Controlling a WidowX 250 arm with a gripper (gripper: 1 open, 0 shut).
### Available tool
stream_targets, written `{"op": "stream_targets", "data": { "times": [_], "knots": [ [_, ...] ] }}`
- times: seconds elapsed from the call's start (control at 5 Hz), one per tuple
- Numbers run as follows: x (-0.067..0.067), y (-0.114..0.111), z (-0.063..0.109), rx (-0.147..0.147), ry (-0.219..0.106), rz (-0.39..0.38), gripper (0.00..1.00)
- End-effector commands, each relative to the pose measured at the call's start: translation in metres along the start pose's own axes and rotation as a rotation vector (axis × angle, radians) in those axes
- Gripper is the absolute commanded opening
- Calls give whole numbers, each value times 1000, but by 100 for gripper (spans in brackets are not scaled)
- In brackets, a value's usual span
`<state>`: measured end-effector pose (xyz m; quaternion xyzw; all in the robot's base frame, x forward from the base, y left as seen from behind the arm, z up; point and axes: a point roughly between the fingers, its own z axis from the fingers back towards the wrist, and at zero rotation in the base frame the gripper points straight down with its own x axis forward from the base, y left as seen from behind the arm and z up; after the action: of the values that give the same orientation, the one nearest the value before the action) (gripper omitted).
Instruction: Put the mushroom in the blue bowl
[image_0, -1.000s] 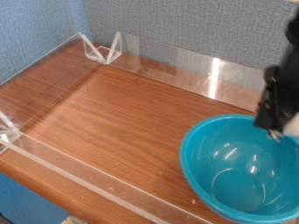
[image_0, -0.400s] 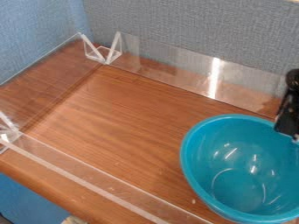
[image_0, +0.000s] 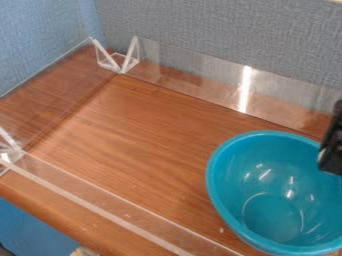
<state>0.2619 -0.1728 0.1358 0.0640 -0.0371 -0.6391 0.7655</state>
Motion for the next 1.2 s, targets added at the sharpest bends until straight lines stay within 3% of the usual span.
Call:
{"op": "stream_targets", "data": {
  "times": [0.0,0.4,0.6,1.0],
  "knots": [
    [-13,4,15,37,-55,-29,0],
    [-9,-20,-2,7,-72,-77,0],
    [-10,-19,-13,1,-78,-101,0],
    [-30,-21,-22,-24,-94,-167,0]
  ]
}}
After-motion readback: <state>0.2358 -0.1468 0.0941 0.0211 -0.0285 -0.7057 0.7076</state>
